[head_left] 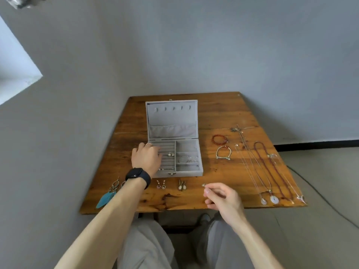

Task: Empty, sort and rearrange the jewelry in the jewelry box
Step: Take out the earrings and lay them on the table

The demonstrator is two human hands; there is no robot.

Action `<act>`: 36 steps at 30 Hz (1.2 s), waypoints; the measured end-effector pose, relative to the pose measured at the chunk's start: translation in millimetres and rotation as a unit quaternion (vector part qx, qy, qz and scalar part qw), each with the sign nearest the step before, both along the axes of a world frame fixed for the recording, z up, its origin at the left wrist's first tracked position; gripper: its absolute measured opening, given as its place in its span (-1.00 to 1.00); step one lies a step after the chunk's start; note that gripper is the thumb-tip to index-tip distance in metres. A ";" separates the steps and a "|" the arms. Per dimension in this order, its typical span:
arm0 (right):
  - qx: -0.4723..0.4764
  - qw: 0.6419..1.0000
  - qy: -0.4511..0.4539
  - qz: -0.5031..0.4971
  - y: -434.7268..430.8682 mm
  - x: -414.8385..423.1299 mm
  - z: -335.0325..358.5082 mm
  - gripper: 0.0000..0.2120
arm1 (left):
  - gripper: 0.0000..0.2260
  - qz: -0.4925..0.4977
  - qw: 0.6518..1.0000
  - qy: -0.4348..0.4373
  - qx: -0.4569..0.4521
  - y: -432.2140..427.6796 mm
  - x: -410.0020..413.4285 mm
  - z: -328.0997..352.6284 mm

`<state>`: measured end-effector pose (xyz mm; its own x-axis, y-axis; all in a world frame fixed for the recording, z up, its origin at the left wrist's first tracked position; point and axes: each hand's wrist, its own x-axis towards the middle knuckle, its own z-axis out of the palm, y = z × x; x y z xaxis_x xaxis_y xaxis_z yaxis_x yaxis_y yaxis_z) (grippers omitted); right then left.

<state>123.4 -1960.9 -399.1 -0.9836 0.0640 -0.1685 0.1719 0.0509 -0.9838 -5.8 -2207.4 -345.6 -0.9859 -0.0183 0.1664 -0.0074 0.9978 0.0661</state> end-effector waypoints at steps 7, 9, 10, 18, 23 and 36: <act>-0.027 1.000 -0.007 -0.004 2.6 2.1 -3.2 -0.90 | -0.82 -0.001 1.000 0.003 -0.009 1.3 -2.5 -6.2; -0.031 0.999 -0.007 -0.006 3.2 1.6 -3.6 -0.90 | -0.84 0.002 0.999 0.005 0.042 3.8 4.9 -2.7; -0.038 0.999 -0.009 -0.006 3.7 1.1 -3.0 -0.90 | -0.85 0.000 0.997 0.011 0.077 6.6 10.4 -0.7; 0.077 0.991 0.041 -0.102 28.3 -0.1 -3.1 -0.87 | -0.86 -0.136 0.961 -0.015 0.240 76.4 62.1 2.4; 0.322 0.930 0.117 -0.135 50.4 -5.1 -1.0 -0.92 | -0.83 -0.173 0.964 -0.011 0.201 127.0 69.8 -14.7; 0.370 0.921 0.098 -0.073 54.3 -14.2 -12.1 -0.89 | -0.80 -0.146 0.981 -0.023 0.127 142.4 76.0 -43.9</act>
<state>109.2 -1906.6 -411.2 -0.9622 0.2242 0.1546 0.0525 0.7096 -0.7026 70.2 -2065.1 -389.6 -0.9617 0.2305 0.1484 0.2672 0.9090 0.3199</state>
